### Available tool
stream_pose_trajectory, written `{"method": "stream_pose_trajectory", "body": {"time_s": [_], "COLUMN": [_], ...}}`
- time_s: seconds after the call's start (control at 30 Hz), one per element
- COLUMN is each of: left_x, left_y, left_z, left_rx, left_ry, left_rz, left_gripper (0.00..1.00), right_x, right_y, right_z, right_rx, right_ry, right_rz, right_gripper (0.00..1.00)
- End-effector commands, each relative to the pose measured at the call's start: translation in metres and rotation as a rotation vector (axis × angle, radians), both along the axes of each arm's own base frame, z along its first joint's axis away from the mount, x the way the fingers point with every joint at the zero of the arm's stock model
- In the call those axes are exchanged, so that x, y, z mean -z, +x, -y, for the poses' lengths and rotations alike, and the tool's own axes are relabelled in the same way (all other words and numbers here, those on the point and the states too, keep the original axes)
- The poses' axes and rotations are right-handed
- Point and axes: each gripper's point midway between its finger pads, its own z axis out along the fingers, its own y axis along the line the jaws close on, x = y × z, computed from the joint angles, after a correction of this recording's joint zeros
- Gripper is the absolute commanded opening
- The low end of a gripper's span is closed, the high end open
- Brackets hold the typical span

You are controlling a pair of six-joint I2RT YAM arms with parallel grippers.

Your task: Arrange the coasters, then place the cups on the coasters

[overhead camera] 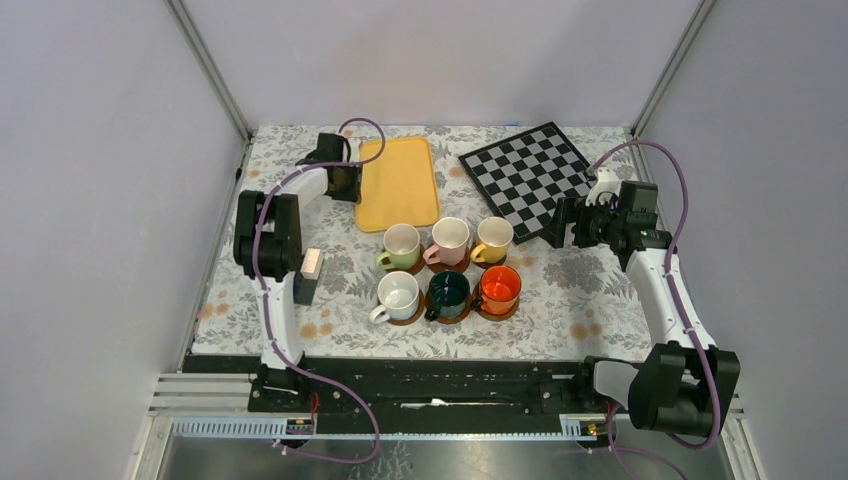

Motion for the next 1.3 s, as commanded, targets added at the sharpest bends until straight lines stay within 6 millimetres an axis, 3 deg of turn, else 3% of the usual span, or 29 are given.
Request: {"method": "stream_pose_trajectory", "body": {"time_s": [0.0,0.17,0.4,0.7,0.97,1.27], "left_x": [0.017,0.018,0.011,0.023,0.026,0.025], "left_y": [-0.021,-0.045,-0.055,-0.094,-0.124,-0.131], "left_z": [-0.01,-0.018,-0.059,-0.095,-0.124,-0.161], "left_rx": [0.028,0.039,-0.027,-0.015,-0.03,-0.039], "left_ry": [0.049,0.081,0.158,0.211,0.261,0.324], "left_rz": [-0.046,-0.078,-0.078,-0.167,-0.212,-0.214], "left_gripper": [0.27,0.17,0.09,0.01,0.0,0.0], "right_x": [-0.004,-0.004,-0.004,-0.006,-0.006,-0.007], "right_y": [0.004,0.005,0.004,0.004,0.005,0.005], "right_z": [0.003,0.002,0.003,0.003,0.003,0.002], "right_rx": [0.005,0.001,0.0,0.0,0.0,0.002], "right_ry": [-0.016,-0.011,-0.014,-0.016,-0.014,-0.012], "right_rz": [0.031,0.029,0.033,0.038,0.037,0.041], "right_gripper": [0.98,0.98,0.98,0.98,0.98,0.98]}}
